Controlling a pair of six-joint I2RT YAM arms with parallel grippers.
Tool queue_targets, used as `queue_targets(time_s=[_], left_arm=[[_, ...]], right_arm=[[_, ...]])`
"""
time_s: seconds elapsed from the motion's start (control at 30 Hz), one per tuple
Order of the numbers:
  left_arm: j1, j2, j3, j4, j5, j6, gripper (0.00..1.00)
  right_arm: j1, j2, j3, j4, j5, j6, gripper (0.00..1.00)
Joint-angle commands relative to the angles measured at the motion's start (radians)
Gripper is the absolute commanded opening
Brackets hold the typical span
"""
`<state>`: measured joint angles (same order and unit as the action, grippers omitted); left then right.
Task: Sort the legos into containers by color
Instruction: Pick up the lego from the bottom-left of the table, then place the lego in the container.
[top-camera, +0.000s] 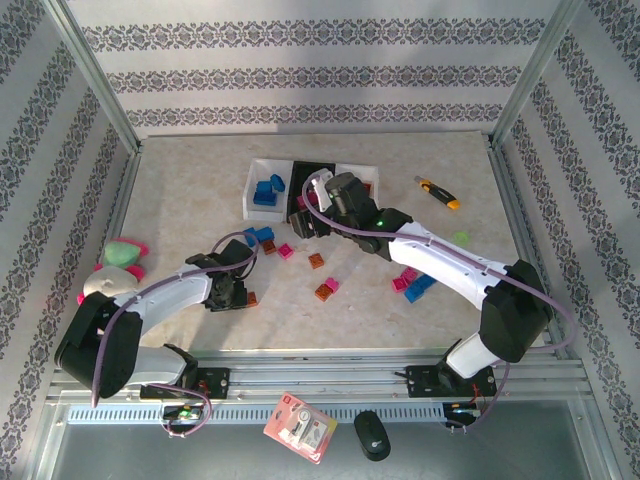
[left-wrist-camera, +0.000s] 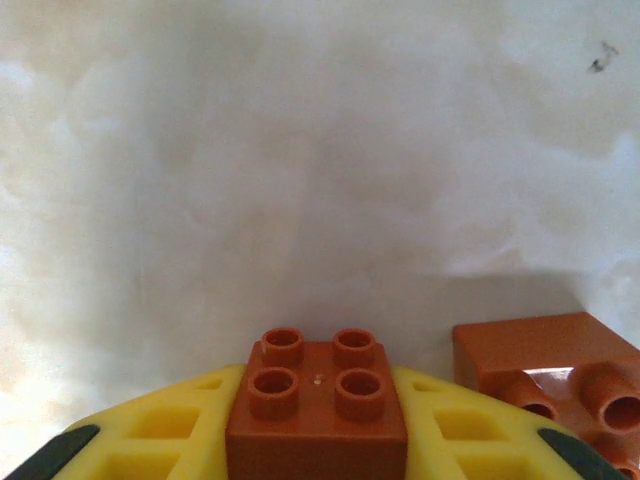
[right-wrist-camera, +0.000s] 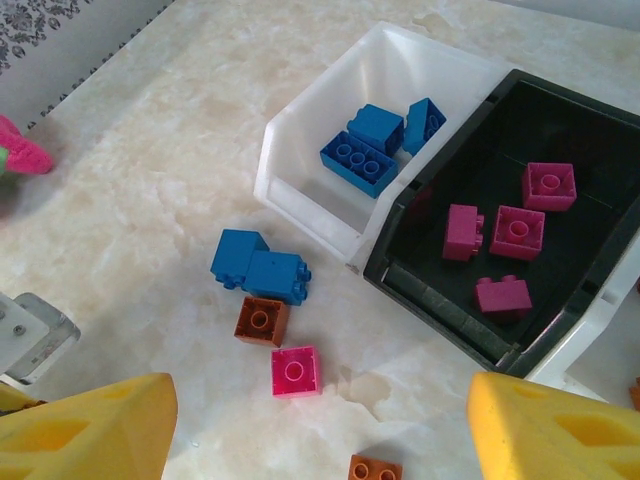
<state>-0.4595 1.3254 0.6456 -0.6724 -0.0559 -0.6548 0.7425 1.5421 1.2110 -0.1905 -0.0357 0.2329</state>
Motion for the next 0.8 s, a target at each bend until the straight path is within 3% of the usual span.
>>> queue_targets(time_s=[0.0, 0.3, 0.77], left_arm=[[0.013, -0.001, 0.052, -0.039, -0.021, 0.040, 0.34], [0.011, 0.092, 0.341, -0.031, 0.013, 0.171, 0.34], [-0.082, 0.622, 1.057, 0.036, 0.099, 0.248, 0.34]], right_arm=[[0.011, -0.048, -0.033, -0.004, 0.007, 0.019, 0.77], [0.008, -0.188, -0.143, 0.020, 0.077, 0.043, 0.77], [-0.051, -0.512, -0.340, -0.050, 0.162, 0.073, 0.79]])
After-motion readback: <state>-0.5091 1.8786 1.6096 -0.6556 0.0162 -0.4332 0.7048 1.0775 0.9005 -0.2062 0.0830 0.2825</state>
